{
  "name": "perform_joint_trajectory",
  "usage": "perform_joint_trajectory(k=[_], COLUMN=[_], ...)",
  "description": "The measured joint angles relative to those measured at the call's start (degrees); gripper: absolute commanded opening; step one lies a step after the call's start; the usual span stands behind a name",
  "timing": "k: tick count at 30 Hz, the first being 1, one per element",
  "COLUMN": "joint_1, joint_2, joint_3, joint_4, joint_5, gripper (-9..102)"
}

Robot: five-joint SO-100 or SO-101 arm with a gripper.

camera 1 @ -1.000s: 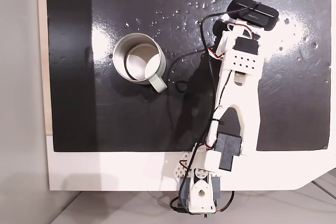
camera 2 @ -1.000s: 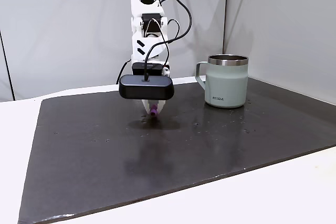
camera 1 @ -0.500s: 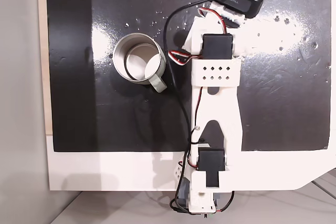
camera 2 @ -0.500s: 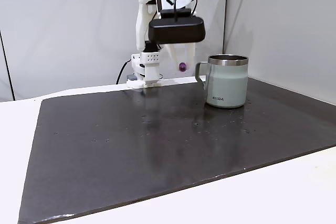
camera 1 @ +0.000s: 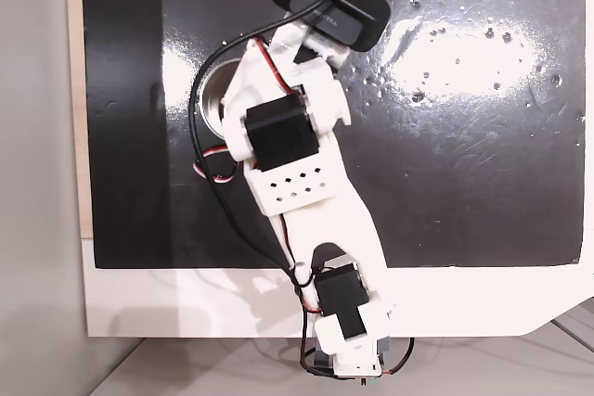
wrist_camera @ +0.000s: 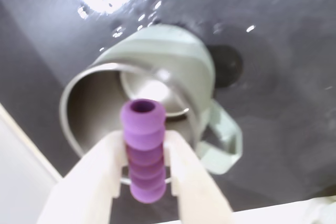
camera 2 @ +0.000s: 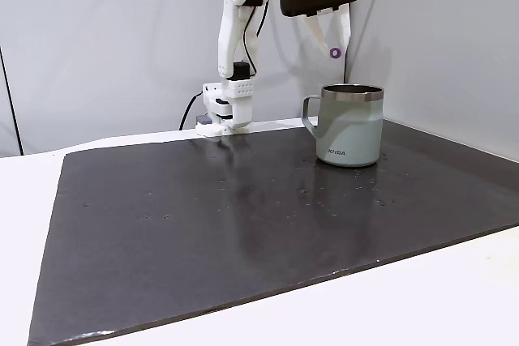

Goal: Grasp a pengrip and put it in the cup.

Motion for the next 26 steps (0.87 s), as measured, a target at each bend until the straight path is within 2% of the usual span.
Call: perform_joint_trajectory(k=[8, 13, 16, 26], joint_1=[-6.5, -6.6, -6.2, -6.4], joint_2=[-4.7, -5.3, -5.4, -5.4], joint_3=[-0.1, -0.1, -0.1, -0.1], joint_4=[2.3, 2.5, 2.5, 2.5], joint_5=[4.7, 5.3, 5.3, 4.2], gripper=[0, 19, 26, 29])
